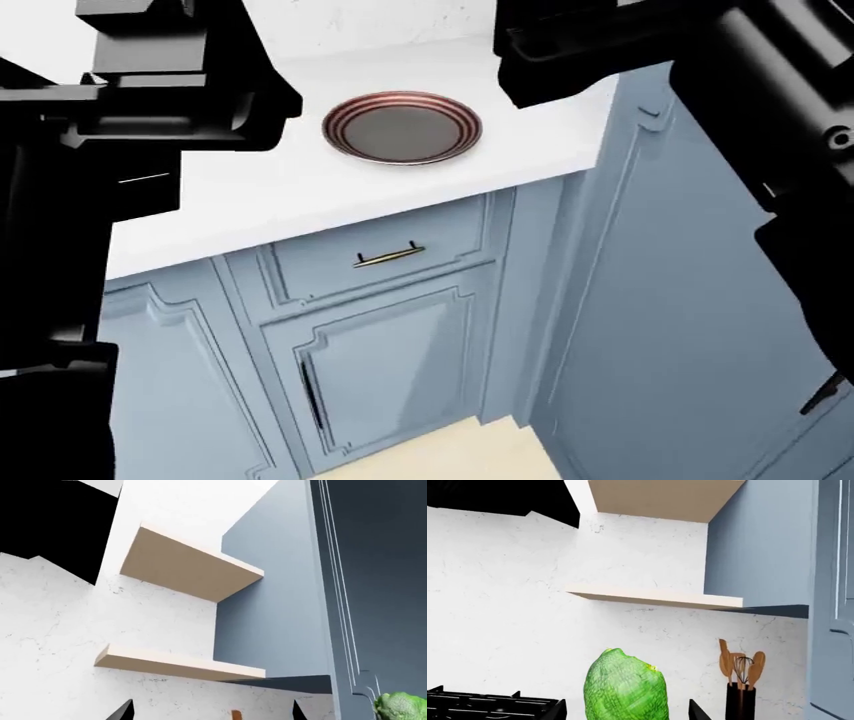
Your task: Pick the broccoli from the top rack in the oven and place it on the plate on the counter.
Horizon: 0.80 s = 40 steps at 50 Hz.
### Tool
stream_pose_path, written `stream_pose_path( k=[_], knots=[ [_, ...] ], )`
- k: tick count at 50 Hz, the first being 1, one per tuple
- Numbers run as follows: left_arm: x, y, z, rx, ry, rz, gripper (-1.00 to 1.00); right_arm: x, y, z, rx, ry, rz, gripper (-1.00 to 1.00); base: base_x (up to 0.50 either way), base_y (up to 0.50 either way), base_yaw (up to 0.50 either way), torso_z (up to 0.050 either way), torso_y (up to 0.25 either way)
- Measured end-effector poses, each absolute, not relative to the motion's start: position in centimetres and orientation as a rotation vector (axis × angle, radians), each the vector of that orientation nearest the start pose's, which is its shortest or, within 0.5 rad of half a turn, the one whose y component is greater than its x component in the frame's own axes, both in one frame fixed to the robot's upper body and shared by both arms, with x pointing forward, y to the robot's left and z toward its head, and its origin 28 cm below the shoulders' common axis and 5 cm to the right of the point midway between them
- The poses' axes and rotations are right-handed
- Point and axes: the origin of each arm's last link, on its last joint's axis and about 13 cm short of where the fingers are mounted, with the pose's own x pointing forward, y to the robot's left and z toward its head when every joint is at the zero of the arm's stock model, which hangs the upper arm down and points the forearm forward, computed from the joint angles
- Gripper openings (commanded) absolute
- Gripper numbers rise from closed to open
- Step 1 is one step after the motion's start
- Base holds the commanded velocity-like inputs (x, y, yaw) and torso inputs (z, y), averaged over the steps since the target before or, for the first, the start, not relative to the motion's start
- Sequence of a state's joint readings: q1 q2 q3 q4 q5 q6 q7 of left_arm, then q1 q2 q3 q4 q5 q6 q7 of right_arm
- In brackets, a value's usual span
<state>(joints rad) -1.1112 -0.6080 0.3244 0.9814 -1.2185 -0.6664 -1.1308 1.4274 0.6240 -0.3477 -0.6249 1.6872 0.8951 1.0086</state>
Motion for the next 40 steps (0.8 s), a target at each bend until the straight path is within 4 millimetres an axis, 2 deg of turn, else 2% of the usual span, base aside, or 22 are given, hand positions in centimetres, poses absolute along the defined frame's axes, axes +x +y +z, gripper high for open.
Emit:
stream_pose_path(
  k=[19,35,40],
  knots=[
    [16.75,18.38,31.63,-0.135,-0.754,-0.128,1.00,19.01,-8.86,36.35,-0.030,-0.407,0.342,-1.00,0.18,0.47,0.00,0.000,0.001],
    [16.80,18.35,31.59,-0.138,-0.752,-0.130,1.00,19.02,-8.88,36.35,-0.032,-0.413,0.342,-1.00,-0.25,0.49,0.00,0.000,0.001],
    [16.83,18.34,31.58,-0.137,-0.752,-0.128,1.00,18.99,-8.90,36.42,-0.022,-0.420,0.342,-1.00,0.00,0.00,0.00,0.000,0.000]
  ],
)
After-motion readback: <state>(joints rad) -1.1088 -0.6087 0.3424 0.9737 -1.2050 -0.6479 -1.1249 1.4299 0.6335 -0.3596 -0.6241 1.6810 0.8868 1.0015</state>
